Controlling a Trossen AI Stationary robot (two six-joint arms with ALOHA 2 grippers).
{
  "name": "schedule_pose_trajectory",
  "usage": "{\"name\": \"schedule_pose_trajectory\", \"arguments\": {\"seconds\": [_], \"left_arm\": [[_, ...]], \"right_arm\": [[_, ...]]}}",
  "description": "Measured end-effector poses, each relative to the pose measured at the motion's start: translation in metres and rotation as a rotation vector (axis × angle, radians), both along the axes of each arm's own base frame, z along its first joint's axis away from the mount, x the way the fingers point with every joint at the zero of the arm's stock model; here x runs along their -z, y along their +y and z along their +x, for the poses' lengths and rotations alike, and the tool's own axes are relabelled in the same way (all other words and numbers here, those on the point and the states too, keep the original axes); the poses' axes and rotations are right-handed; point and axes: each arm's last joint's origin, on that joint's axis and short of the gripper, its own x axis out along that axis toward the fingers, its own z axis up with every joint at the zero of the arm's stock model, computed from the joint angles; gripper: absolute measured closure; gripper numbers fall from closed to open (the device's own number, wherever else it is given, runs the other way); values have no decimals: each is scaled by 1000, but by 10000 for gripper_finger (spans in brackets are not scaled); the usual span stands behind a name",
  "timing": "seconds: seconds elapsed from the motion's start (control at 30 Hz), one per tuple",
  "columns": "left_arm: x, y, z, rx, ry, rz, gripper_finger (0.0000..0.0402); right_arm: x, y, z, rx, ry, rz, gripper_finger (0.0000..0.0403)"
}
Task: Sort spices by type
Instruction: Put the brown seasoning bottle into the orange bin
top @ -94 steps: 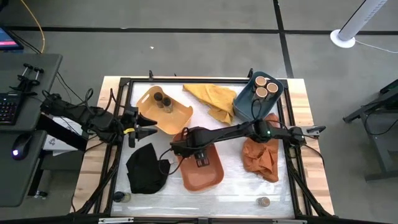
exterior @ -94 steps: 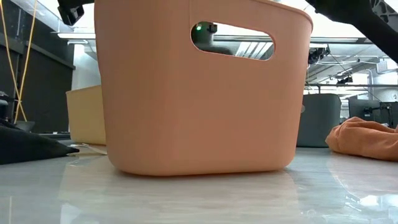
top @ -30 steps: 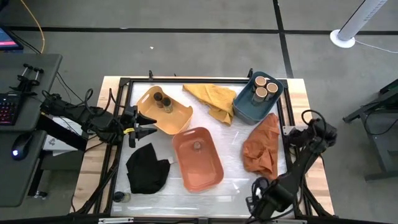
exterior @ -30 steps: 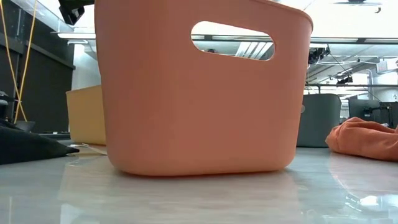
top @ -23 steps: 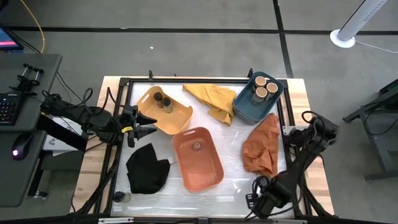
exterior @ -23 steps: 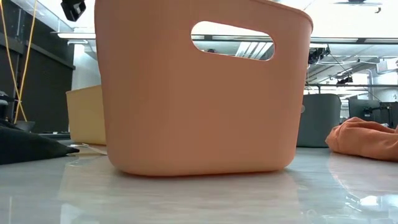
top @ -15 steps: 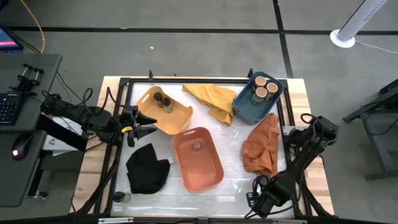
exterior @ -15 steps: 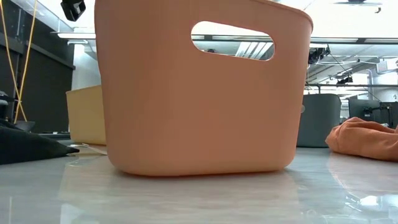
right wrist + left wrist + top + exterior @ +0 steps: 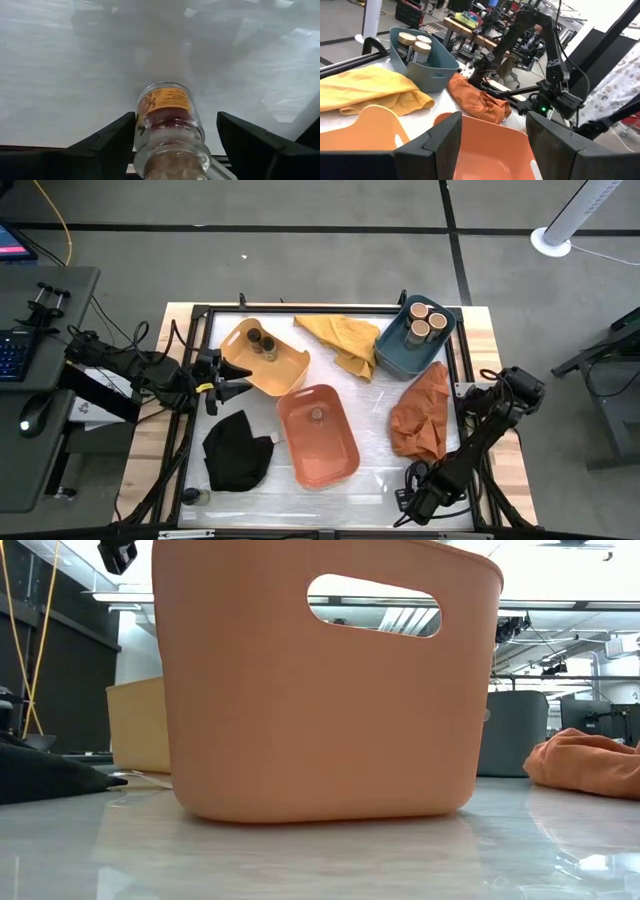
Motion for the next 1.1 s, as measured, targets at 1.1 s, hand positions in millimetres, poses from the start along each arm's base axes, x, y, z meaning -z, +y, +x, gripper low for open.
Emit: {"name": "schedule_pose_trajectory", "arguments": {"seconds": [1.1], "left_arm": [[2,4,2,65,22,-18,197]], "right_arm": [[-172,-165,224,-1168,-684,-297,221]]}}
